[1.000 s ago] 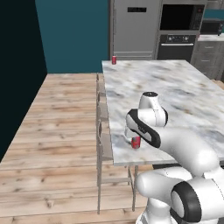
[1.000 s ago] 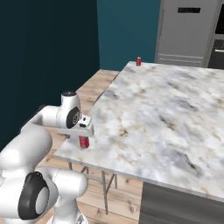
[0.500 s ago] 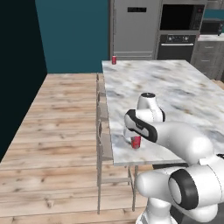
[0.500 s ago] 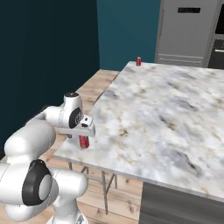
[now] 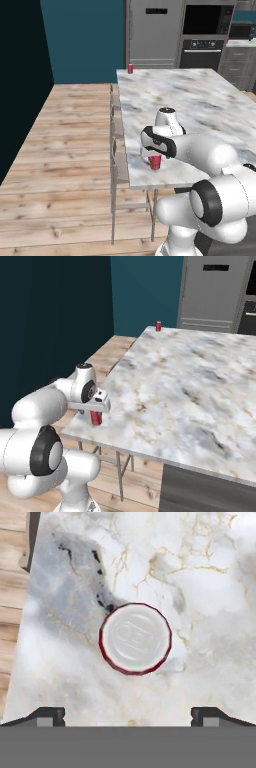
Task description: Four empty soda cans are scattered around the kitchen. Gather all the cans and cluster them next to the stove for recycling.
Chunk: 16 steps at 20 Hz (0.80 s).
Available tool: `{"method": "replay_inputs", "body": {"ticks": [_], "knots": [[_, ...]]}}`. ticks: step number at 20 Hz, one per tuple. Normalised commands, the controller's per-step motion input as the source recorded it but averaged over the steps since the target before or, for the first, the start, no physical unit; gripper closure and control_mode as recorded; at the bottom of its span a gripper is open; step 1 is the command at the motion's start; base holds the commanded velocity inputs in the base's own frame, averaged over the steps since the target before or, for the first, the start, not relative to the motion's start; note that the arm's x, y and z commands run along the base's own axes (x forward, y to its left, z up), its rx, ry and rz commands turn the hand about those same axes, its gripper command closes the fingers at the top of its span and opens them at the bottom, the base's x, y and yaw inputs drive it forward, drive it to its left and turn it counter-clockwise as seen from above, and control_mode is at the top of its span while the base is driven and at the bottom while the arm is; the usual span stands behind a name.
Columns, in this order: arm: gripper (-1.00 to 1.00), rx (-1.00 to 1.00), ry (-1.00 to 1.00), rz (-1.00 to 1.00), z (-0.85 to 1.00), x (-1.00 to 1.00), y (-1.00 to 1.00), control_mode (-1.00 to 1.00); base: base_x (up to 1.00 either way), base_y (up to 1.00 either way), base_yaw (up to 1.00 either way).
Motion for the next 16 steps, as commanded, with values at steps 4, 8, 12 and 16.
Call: {"method": "replay_inputs", "body": {"ticks": [4,8,12,16], "knots": [[-1.0,0.0,0.03,0.0,-0.13,0.21,0.0,-1.0,0.0,0.0,0.0],[-1.0,0.0,0.02,0.0,-0.11,0.21,0.0,-1.0,0.0,0.0,0.0],[-1.0,0.0,0.01,0.0,-0.08,0.22,0.0,-1.0,0.0,0.0,0.0],[-1.0,0.0,0.0,0.0,-0.09,0.19,0.0,-1.0,0.0,0.0,0.0]]}}
